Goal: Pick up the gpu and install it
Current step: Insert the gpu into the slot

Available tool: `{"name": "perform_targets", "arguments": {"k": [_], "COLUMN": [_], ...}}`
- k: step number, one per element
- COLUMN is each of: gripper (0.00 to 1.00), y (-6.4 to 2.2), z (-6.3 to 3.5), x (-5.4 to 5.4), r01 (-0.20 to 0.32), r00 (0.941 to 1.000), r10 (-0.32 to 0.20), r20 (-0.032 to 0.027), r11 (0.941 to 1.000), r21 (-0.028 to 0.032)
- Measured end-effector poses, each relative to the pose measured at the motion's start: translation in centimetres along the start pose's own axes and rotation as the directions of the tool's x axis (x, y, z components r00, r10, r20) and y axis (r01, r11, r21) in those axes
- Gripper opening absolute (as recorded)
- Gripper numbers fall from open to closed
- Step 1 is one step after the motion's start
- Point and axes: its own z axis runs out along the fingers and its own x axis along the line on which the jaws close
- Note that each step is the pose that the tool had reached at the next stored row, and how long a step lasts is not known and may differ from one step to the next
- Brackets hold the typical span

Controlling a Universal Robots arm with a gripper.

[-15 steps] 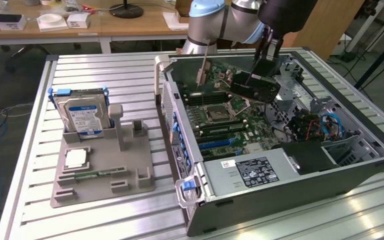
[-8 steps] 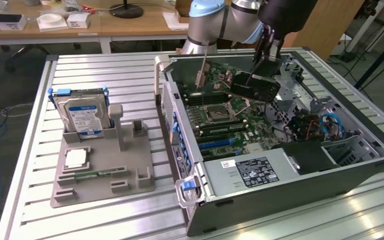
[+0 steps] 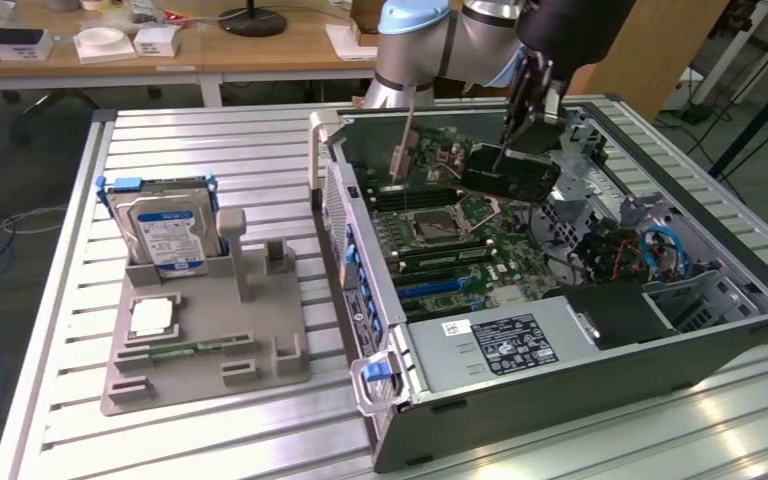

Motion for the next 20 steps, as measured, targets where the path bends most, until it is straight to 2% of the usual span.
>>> {"name": "perform_targets", "arguments": {"k": [6,10,15,20], "gripper": [0.26,0.26,0.26,0.26], "y": [-0.1,-0.22,-0.37,-0.55], "z": [0.0,-0.01,-0.01,-0.02], "x": [-0.04,-0.1,-0.17,-0.25], "r01": [0.055,0.097,0.151,0.202], "r00": [0.9985,0.9952,0.9885,0.9793], "r10": [-0.055,-0.097,-0.151,-0.202], "r20": [-0.0024,-0.0042,-0.0063,-0.0085], "r11": [0.9985,0.9952,0.9885,0.9794], "r21": [-0.0013,-0.0023,-0.0038,-0.0053]}}
